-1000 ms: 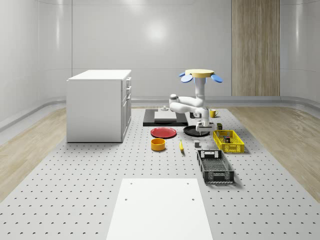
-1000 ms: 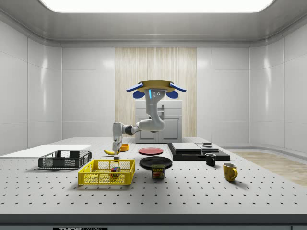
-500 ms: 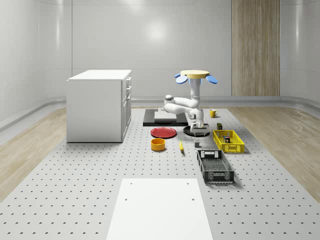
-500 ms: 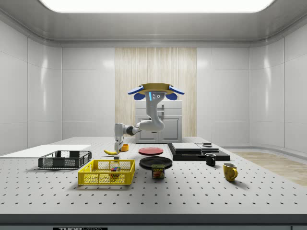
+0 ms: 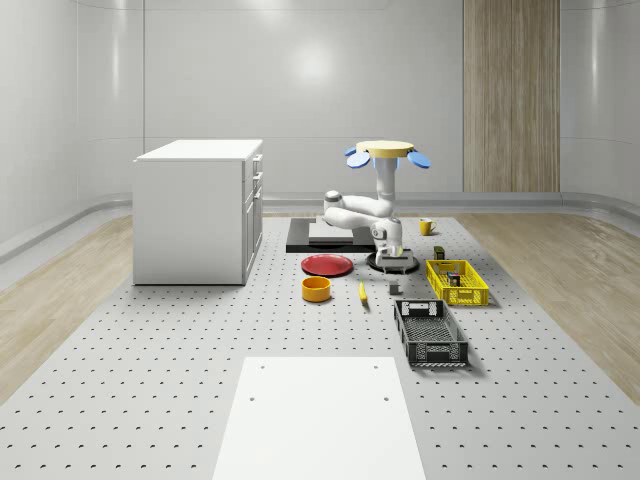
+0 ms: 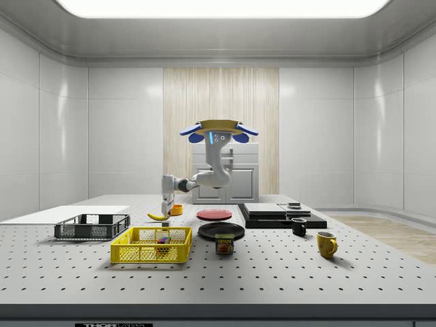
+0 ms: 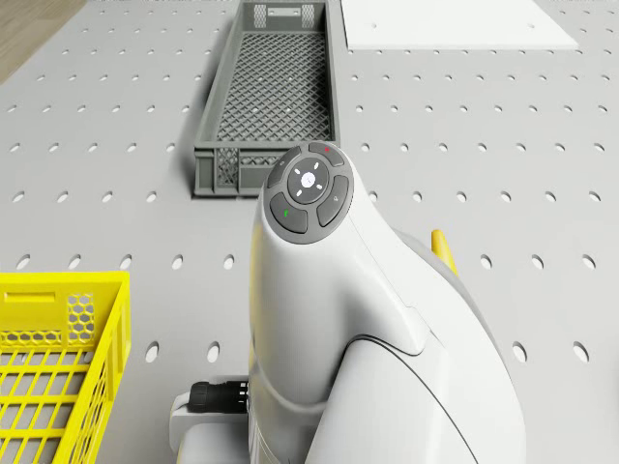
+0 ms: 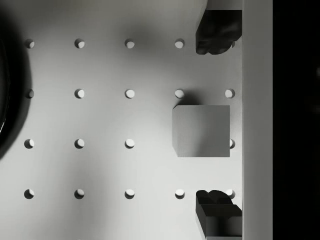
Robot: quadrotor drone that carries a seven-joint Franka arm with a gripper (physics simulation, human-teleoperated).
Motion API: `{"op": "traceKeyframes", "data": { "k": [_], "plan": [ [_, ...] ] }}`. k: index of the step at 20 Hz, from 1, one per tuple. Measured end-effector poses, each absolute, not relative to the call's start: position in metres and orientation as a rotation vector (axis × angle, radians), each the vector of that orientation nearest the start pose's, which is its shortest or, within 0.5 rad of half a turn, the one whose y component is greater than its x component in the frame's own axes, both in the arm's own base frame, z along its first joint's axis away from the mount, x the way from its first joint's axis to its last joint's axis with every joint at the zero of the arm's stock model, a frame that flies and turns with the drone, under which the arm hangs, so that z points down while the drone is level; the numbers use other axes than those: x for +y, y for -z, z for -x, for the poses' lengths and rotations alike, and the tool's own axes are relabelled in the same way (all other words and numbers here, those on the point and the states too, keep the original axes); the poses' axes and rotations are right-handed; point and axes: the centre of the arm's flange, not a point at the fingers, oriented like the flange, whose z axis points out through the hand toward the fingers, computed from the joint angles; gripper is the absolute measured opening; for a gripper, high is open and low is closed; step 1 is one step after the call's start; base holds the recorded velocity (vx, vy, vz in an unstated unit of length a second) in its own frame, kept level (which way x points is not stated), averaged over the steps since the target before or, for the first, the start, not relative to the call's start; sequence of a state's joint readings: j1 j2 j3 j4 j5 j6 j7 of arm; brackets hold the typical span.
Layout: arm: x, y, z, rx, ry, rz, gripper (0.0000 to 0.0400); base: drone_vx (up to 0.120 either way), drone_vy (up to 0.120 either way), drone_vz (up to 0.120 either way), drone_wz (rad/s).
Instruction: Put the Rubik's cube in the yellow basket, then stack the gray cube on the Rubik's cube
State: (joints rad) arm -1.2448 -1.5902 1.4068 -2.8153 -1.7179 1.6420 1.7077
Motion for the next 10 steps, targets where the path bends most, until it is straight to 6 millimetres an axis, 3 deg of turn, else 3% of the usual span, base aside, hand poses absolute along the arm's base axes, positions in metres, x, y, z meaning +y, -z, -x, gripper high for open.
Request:
{"op": "traceKeyframes", "data": {
  "k": [3,5,10],
  "plan": [
    [0.0,-0.4867,-0.3247,-0.002,-0.786,-0.001,0.04,0.0,-0.013,-0.12,0.0],
    [0.0,-0.4867,-0.3247,-0.002,-0.786,-0.001,0.04,0.0,-0.1,-0.1,0.0],
    [0.0,-0.4943,-0.3247,-0.002,-0.786,-0.001,0.04,0.0,0.0,0.0,0.0]
  ]
}}
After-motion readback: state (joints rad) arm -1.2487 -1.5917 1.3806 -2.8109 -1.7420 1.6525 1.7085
